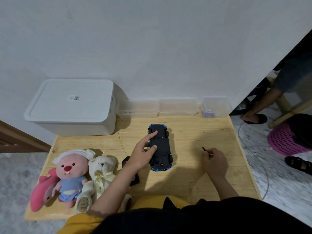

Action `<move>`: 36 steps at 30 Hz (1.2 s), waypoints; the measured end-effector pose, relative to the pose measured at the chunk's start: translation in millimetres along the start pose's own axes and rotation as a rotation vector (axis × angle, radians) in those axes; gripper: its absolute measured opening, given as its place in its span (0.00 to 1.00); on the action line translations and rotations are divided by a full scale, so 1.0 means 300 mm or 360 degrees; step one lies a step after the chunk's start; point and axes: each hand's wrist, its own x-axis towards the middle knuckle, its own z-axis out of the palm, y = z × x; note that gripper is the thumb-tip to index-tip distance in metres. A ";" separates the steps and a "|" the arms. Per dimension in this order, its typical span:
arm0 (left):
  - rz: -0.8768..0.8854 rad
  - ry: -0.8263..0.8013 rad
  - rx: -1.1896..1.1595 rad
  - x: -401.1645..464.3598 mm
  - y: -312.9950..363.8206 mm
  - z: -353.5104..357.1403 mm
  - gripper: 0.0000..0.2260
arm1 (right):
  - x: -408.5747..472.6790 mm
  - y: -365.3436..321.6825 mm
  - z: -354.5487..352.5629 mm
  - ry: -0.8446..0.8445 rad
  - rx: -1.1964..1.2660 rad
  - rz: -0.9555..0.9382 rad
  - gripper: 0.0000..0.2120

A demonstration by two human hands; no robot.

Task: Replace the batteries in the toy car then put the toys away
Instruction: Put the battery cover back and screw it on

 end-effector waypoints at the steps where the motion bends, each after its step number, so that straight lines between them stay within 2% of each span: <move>1: 0.0007 -0.0004 -0.0006 -0.001 0.004 0.001 0.22 | 0.004 -0.016 -0.008 -0.0009 0.0139 0.0005 0.04; 7: 0.0029 -0.0005 -0.0048 -0.013 0.040 0.017 0.24 | 0.011 -0.166 -0.086 -0.0075 0.0970 0.0160 0.02; 10: 0.0076 -0.0007 -0.0086 -0.023 0.070 0.025 0.24 | 0.000 -0.278 -0.160 -0.0292 0.1566 0.0365 0.03; 16: 0.0187 -0.0014 -0.0216 -0.042 0.141 0.034 0.25 | -0.050 -0.487 -0.285 -0.0755 0.2275 0.0364 0.06; 19: 0.0283 0.0010 -0.0241 -0.059 0.189 0.041 0.25 | -0.084 -0.571 -0.325 -0.0756 0.2148 0.0235 0.09; 22: 0.0415 0.0051 -0.0242 -0.077 0.241 0.045 0.25 | -0.115 -0.622 -0.358 -0.0524 0.1914 -0.0008 0.10; 26: 0.0488 0.0109 -0.0267 -0.102 0.290 0.050 0.25 | -0.137 -0.659 -0.395 -0.0330 0.1902 -0.0124 0.08; 32: 0.0489 0.0132 -0.0240 -0.120 0.308 0.061 0.25 | -0.153 -0.670 -0.395 -0.0318 0.2058 -0.0074 0.02; 36: 0.0467 0.0149 -0.0252 -0.125 0.313 0.058 0.25 | -0.157 -0.663 -0.390 -0.0368 0.2029 -0.0175 0.05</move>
